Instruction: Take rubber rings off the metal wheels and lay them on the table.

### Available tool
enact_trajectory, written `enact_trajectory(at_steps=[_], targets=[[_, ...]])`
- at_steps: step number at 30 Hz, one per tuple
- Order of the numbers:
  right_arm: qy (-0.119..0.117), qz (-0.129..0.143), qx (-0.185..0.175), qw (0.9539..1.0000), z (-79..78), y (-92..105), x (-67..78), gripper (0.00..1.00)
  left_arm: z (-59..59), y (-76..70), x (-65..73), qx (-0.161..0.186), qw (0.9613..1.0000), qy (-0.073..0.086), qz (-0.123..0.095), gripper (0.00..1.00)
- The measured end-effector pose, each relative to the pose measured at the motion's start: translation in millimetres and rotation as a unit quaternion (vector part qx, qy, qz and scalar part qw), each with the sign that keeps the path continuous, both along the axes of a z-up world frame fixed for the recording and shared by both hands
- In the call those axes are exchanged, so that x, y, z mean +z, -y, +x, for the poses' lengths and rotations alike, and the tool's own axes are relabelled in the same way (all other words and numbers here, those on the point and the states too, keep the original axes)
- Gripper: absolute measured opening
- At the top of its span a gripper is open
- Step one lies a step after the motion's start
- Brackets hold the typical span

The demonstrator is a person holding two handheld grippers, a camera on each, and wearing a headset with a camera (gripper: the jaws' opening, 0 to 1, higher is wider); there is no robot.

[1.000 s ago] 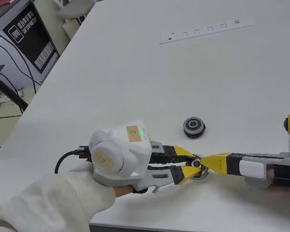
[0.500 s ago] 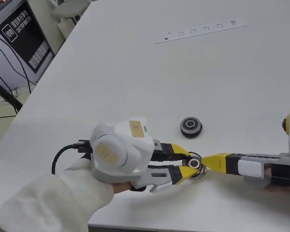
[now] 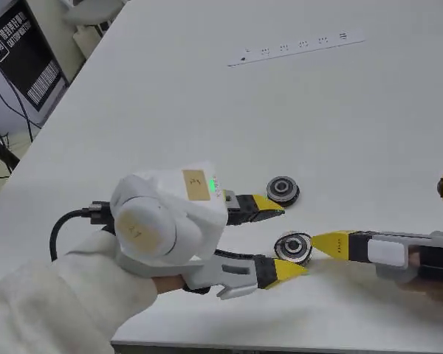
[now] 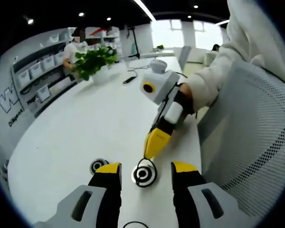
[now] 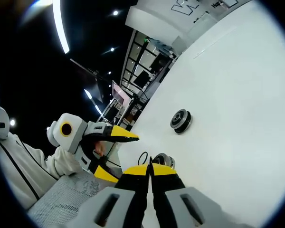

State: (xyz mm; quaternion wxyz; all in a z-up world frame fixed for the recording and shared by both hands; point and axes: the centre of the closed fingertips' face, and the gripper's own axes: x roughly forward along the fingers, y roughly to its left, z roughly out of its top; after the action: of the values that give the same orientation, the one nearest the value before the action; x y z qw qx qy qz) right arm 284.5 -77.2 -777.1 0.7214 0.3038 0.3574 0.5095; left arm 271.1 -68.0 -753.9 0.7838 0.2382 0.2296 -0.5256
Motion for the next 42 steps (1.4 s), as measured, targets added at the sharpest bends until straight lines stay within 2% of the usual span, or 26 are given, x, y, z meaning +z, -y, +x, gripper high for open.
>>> enact_trajectory(at_steps=[5, 8, 12, 18, 21, 23, 25, 29, 33, 35, 38, 42], targets=[[0.005, -0.001, -0.012, 0.9999, -0.7, 7.9, 7.3, 0.00, -2.6, -0.3, 7.0, -0.004, 1.0000, 0.001, 0.001, 0.50], [0.007, 0.000, -0.025, 0.9997, 0.4, 15.4, 13.6, 0.00, -4.5, -1.4, 13.9, -0.001, 1.0000, -0.004, -0.007, 0.56], [0.006, -0.003, -0.039, 0.9992, -3.0, 26.6, 19.9, 0.00, -6.3, -3.5, 26.7, 0.003, 0.9999, 0.008, -0.008, 0.68], [0.037, -0.021, -0.037, 0.9984, -17.5, 35.3, 36.2, 0.00, -9.4, -7.0, 48.9, 0.006, 0.9996, 0.018, -0.021, 0.71], [0.056, -0.036, -0.036, 0.9971, -21.9, 37.8, 41.6, 0.00, -11.8, -11.5, 55.1, 0.005, 0.9996, 0.021, -0.018, 0.75], [0.065, -0.042, -0.033, 0.9965, -25.5, 37.8, 45.7, 0.00, -13.7, -17.8, 57.2, 0.012, 0.9997, 0.013, -0.014, 0.77], [0.073, -0.045, -0.032, 0.9958, -28.3, 37.1, 51.1, 0.00, -15.4, -23.8, 61.8, 0.021, 0.9995, 0.010, -0.021, 0.81], [0.088, -0.050, -0.026, 0.9945, -32.8, 34.4, 60.5, 0.00, -20.6, -35.7, 70.1, 0.028, 0.9991, 0.013, -0.031, 0.85], [0.094, -0.050, -0.026, 0.9940, -33.8, 32.7, 68.5, 0.00, -23.8, -49.2, 72.1, 0.036, 0.9988, 0.019, -0.028, 0.92], [0.103, -0.053, -0.024, 0.9930, -33.8, 31.9, 73.9, 0.00, -25.3, -57.0, 74.2, 0.042, 0.9985, 0.023, -0.029, 0.93], [0.113, -0.056, -0.027, 0.9917, -31.7, 32.6, 81.1, 0.00, -29.9, -69.2, 75.6, 0.051, 0.9979, 0.019, -0.034, 0.97], [0.130, -0.069, -0.027, 0.9887, -32.5, 32.3, 88.9, 0.00, -33.4, -85.9, 78.8, 0.061, 0.9971, 0.025, -0.039, 1.00]])
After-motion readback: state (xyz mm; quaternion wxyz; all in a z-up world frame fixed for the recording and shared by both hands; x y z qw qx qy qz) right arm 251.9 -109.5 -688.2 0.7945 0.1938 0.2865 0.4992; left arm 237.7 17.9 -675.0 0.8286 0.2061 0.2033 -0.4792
